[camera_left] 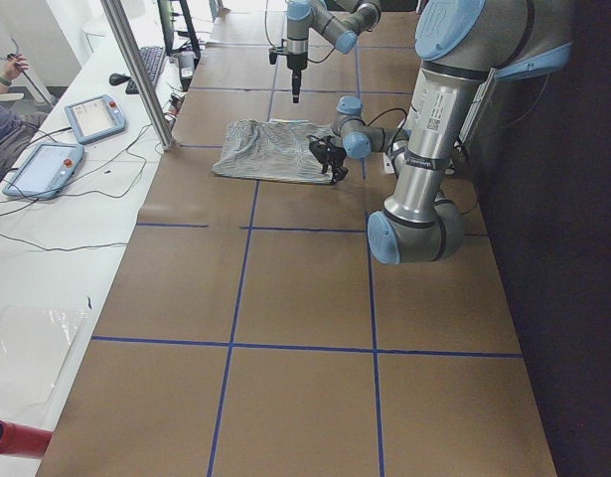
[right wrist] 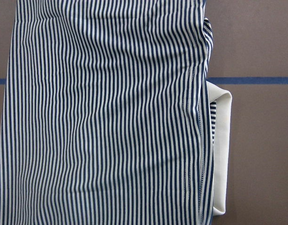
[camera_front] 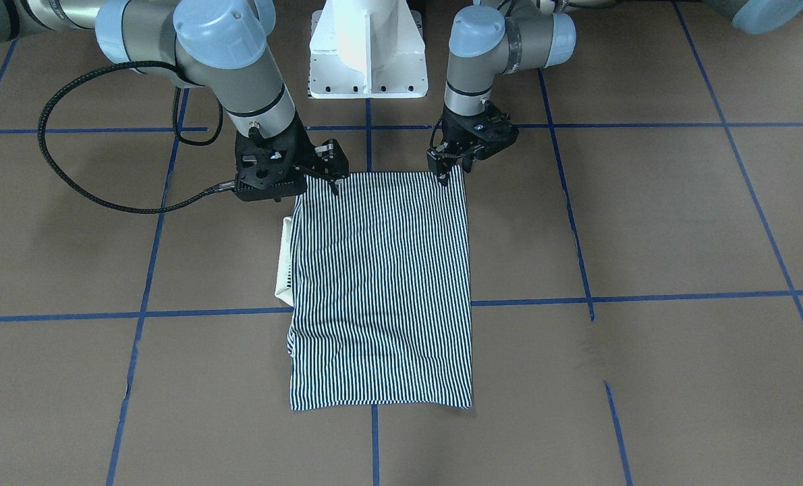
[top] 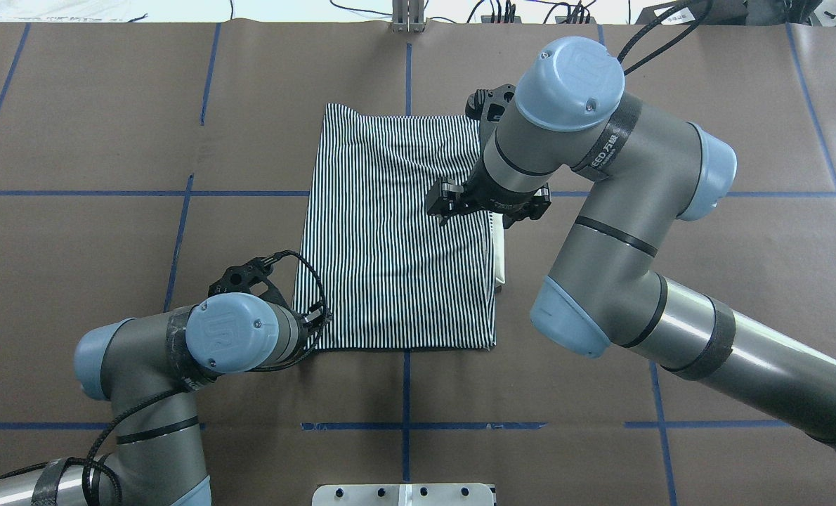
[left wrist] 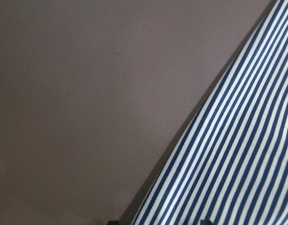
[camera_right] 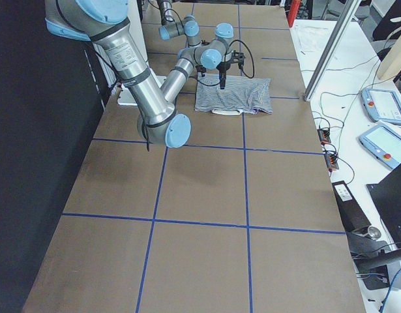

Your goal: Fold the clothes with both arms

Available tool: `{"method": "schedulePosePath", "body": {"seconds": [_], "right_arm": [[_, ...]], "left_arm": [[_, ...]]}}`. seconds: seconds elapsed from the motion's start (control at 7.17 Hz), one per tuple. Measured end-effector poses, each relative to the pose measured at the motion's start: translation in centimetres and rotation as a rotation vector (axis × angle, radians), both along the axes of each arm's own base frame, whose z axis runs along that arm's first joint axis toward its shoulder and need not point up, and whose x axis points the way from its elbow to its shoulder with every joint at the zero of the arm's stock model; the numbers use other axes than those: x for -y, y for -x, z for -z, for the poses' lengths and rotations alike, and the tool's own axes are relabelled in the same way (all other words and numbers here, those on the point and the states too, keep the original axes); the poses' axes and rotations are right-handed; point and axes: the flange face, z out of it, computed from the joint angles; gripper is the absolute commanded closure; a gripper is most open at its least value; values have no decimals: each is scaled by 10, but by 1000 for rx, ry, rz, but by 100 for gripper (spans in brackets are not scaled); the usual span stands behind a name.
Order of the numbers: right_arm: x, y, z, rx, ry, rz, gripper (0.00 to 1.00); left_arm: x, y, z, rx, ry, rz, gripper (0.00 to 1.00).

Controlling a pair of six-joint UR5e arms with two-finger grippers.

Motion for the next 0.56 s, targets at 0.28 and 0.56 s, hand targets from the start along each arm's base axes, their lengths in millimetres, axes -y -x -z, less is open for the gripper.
{"method": "schedulePosePath", "body": {"seconds": [0.28,0.56], "right_arm": [[0,0,1,1,0,0,0],[0,0,1,3,0,0,0]], "left_arm": [[1,-2,-3,6,2,0,53],[1,-2,-1,4,1,0,100]]}}
